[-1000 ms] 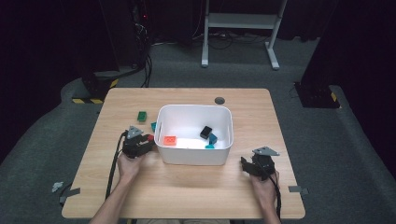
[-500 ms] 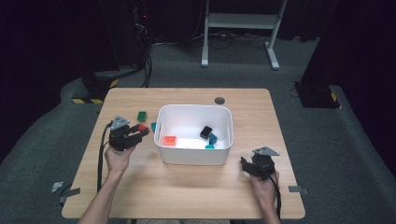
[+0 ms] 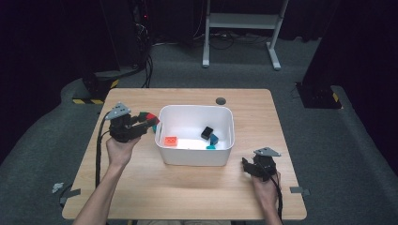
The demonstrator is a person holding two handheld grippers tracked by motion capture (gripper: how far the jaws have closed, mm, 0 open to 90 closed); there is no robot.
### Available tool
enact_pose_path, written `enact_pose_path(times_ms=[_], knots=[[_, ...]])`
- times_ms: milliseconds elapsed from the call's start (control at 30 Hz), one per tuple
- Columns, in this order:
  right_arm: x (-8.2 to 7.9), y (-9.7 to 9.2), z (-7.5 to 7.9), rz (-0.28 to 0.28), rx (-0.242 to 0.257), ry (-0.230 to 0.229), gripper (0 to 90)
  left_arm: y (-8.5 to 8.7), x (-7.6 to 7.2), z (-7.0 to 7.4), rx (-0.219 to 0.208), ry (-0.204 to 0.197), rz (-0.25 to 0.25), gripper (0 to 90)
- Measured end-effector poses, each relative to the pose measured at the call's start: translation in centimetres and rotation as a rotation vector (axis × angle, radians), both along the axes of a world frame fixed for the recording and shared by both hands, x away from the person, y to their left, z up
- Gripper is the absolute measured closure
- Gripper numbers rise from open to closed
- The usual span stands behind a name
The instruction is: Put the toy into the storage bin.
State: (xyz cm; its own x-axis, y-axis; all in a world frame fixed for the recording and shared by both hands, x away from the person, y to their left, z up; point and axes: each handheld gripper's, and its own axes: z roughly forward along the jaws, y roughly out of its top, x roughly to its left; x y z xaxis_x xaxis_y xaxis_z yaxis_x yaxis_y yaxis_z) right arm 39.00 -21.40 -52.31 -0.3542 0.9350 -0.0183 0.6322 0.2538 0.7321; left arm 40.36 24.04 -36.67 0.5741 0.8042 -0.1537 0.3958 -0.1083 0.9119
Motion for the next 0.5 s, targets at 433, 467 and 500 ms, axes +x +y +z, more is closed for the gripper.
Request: enact_pose_path(times_ms=[433, 467, 500], knots=[[0.0, 0.0, 0.0, 0.000, 0.000, 0.000, 35.8, -5.1, 1.5, -0.3, 0.047, 0.051, -0.130, 58.5], [0.0, 0.0, 0.0, 0.000, 0.000, 0.000, 35.8, -5.4, 1.6, -0.4, 0.051, 0.057, -0.135, 58.5], [0.0, 0.0, 0.0, 0.000, 0.000, 0.000, 35.8, -5.6, 1.7, -0.6, 0.058, 0.062, -0.140, 58.4]])
